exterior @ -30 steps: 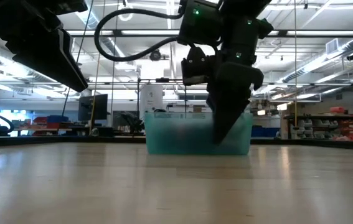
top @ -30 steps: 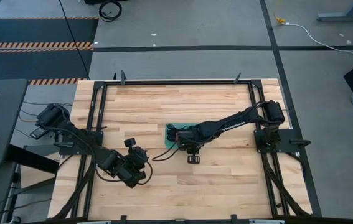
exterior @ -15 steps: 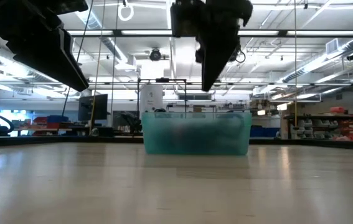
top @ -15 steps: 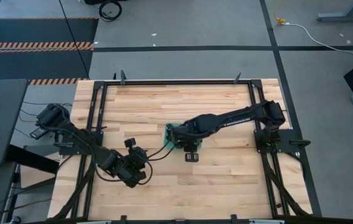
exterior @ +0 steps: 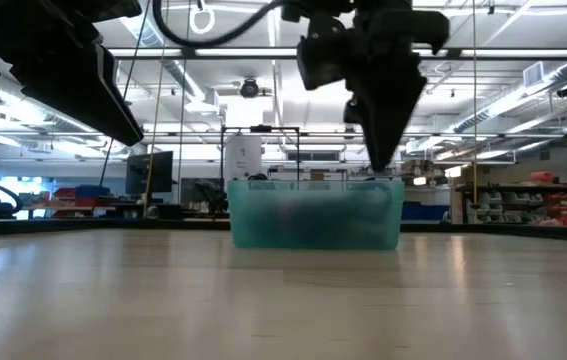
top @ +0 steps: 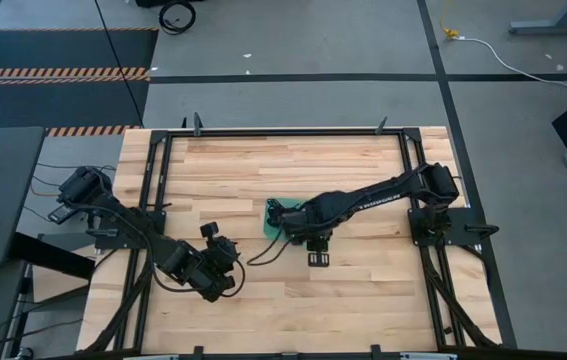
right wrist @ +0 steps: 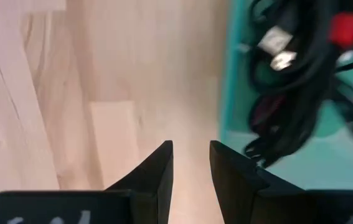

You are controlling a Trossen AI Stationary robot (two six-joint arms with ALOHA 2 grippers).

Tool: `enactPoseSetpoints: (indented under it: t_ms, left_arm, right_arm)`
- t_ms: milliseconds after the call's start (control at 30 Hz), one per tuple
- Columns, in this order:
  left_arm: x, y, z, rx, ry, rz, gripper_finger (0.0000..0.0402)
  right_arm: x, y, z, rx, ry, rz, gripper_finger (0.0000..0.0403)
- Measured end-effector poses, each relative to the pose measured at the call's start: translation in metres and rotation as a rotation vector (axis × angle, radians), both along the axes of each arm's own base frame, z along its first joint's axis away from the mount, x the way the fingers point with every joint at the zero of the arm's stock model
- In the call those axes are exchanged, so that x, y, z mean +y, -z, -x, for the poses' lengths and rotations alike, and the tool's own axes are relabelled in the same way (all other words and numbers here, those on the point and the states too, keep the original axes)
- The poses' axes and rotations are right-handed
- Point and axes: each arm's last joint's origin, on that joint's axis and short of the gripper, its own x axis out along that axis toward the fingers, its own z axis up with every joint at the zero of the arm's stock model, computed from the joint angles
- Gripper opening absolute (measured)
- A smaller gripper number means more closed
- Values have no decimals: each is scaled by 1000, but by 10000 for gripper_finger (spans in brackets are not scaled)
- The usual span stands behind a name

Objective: Pick and place USB-C Cables
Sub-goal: Return to Home Position

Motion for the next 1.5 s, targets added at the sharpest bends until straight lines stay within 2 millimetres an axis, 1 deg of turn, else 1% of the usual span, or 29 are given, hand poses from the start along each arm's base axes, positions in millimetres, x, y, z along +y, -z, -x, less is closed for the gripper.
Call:
enactPoseSetpoints:
  t_ms: [200,300,400,567,733,933,1133,1267,1433,1500]
  left_arm:
    - [0,0,0,0,-1,0,141]
    - [0,0,0,0,0,0,141]
    - [0,0,0,-2,0,1,141]
    - [-2,0,1,-2,7,11,141]
    - [-6,0,3,-2,23,12,141]
    - [-7,0,4,-6,25,15,141]
    - [-7,0,3,-11,25,19,141]
    - [-8,-1,3,-18,28,18,141]
    - [-8,-2,0,-49,27,19,141]
    - [-9,-3,-3,-55,51,27,141]
  right_arm:
    - [21,14,3,-24,-20,-43,110]
    - [28,19,3,-51,-41,-60,110]
    - [27,25,5,-43,-36,-19,110]
    - [18,33,5,-53,20,25,110]
    - [10,33,4,-61,47,89,110]
    - [6,33,3,-62,57,97,110]
    - [7,33,4,-59,56,83,110]
    - [13,33,5,-49,52,32,110]
    - [19,33,6,-44,77,21,110]
    - [21,32,6,-48,86,17,110]
